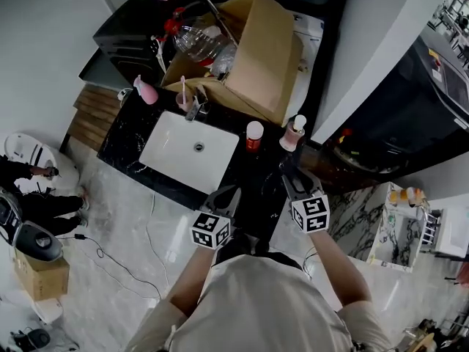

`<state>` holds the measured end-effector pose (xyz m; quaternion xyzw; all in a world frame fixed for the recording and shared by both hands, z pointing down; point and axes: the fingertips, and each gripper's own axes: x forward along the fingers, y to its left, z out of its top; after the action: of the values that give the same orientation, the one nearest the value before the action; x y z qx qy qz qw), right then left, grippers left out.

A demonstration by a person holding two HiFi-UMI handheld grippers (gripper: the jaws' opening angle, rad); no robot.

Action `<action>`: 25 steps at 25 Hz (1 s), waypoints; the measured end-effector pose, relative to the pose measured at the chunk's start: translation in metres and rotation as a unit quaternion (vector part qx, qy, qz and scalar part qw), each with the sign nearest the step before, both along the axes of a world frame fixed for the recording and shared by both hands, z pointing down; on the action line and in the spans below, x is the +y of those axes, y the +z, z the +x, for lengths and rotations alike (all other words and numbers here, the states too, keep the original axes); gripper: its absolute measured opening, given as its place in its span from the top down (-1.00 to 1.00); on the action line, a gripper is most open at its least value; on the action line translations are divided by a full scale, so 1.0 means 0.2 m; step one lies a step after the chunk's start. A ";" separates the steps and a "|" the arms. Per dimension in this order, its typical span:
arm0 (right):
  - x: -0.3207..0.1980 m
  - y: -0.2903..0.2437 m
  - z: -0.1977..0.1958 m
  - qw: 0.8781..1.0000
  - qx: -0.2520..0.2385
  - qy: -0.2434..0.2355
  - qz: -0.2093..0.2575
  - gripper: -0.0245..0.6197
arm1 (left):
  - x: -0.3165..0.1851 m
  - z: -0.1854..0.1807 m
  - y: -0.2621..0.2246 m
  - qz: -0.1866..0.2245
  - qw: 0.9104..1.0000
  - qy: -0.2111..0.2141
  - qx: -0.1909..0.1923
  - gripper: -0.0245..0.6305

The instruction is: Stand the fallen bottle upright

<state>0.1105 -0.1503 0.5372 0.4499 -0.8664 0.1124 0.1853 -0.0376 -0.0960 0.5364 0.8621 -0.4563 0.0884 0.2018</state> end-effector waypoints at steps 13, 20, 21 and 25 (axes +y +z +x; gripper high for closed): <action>0.41 -0.10 0.22 0.999 -0.014 -0.040 0.001 0.72 | 0.35 0.11 -0.12 0.020 0.999 -0.029 0.001 0.91; 0.55 -0.23 0.18 0.998 -0.035 -0.028 0.035 0.79 | 0.45 0.07 -0.19 0.030 0.999 -0.021 0.006 0.91; 0.56 -0.25 0.18 0.998 -0.038 -0.023 0.041 0.79 | 0.45 0.06 -0.21 0.034 0.999 -0.019 0.005 0.91; 0.61 -0.32 0.17 0.997 -0.049 -0.007 0.056 0.81 | 0.48 0.02 -0.26 0.045 0.999 -0.008 0.000 0.91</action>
<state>0.1451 -0.0274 0.4731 0.4475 -0.8825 0.0842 0.1175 -0.0339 -0.0007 0.4848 0.8668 -0.4665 0.0658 0.1633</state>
